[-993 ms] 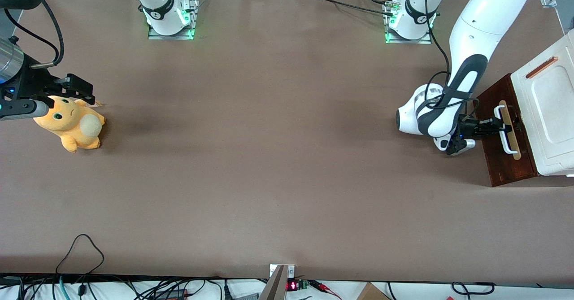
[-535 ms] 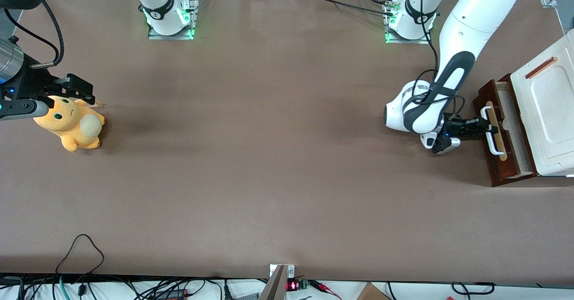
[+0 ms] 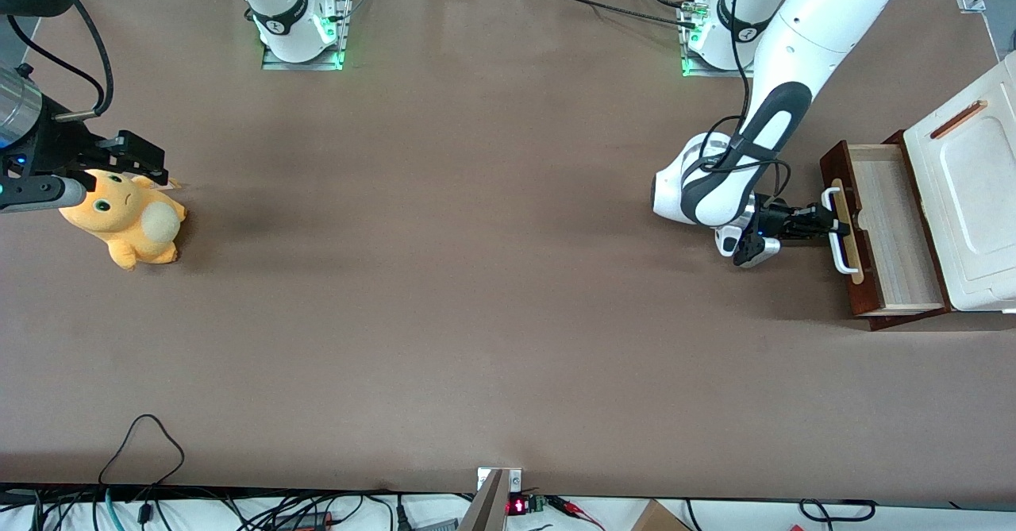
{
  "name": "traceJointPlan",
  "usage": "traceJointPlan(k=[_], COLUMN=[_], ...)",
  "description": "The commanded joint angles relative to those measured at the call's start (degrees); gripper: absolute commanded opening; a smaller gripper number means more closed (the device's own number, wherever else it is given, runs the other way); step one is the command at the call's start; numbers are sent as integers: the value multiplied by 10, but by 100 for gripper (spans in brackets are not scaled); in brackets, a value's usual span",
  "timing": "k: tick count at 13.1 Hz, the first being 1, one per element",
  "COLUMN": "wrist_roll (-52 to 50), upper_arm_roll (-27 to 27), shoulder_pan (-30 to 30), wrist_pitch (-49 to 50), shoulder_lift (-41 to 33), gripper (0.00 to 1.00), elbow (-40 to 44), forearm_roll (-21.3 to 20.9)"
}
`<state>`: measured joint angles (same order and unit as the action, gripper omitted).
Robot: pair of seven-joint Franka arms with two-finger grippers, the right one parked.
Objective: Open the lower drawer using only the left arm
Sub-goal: 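Pull the handle away from the cabinet with the left gripper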
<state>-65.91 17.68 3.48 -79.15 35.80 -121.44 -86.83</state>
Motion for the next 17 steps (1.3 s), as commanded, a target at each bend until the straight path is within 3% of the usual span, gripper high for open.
traceJointPlan(k=[1, 5, 8, 10, 13, 16, 17], wrist_roll=[14, 18, 32, 108, 160, 217, 258], upper_arm_roll=[1, 2, 3, 18, 31, 27, 24], shoulder_pan=[-4, -4, -1, 0, -1, -5, -7], wrist_pitch=[-7, -13, -13, -17, -47, -80, -81], shoulder_lift=[-4, -5, -20, -44, -78, -117, -136], gripper=[96, 100, 100, 100, 100, 100, 100], elbow=[4, 6, 44, 74, 151, 234, 248], forearm_roll=[2, 3, 75, 119, 242, 427, 449])
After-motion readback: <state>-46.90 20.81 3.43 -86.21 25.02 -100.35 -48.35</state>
